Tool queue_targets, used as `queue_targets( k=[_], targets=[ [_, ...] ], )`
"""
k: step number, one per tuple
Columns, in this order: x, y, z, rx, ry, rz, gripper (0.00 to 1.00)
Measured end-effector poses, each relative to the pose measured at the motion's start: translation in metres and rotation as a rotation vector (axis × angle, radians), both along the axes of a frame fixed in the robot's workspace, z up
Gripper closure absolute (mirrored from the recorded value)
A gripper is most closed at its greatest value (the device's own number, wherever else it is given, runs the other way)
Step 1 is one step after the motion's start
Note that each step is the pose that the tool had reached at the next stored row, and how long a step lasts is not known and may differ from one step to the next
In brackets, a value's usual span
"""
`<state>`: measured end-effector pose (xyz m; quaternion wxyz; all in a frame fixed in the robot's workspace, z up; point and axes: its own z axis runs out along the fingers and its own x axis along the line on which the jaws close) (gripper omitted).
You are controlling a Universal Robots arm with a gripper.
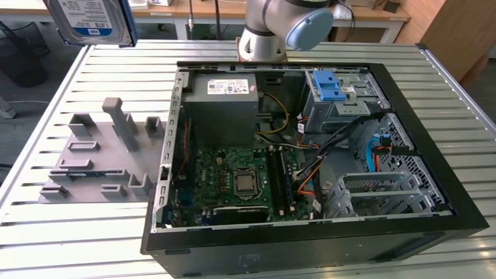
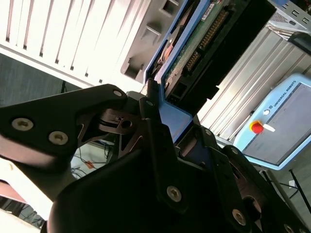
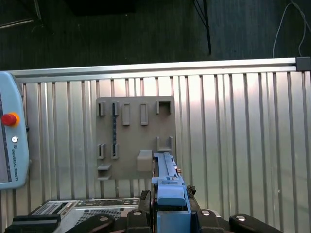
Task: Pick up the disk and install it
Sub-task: 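Pick up the disk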
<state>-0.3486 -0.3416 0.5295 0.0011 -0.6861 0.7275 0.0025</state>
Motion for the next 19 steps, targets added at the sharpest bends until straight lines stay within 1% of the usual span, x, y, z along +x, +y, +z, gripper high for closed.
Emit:
queue_targets(
  k=[4, 9, 14, 16, 19],
  targets=[
    [0.0071, 0.0, 0.0001, -0.0001, 0.0001, 0.0, 0.64],
    [0.0182, 0.0, 0.0, 0.0, 0.0002, 0.0, 0.64],
    [0.0316, -0.0002, 0.0, 0.0, 0.0007, 0.0, 0.64],
    [0.0341, -0.0012, 0.0, 0.0, 0.0009, 0.0, 0.64],
    [0.0351, -0.0052, 0.0, 0.0, 0.0009, -0.001, 0.64]
  ],
)
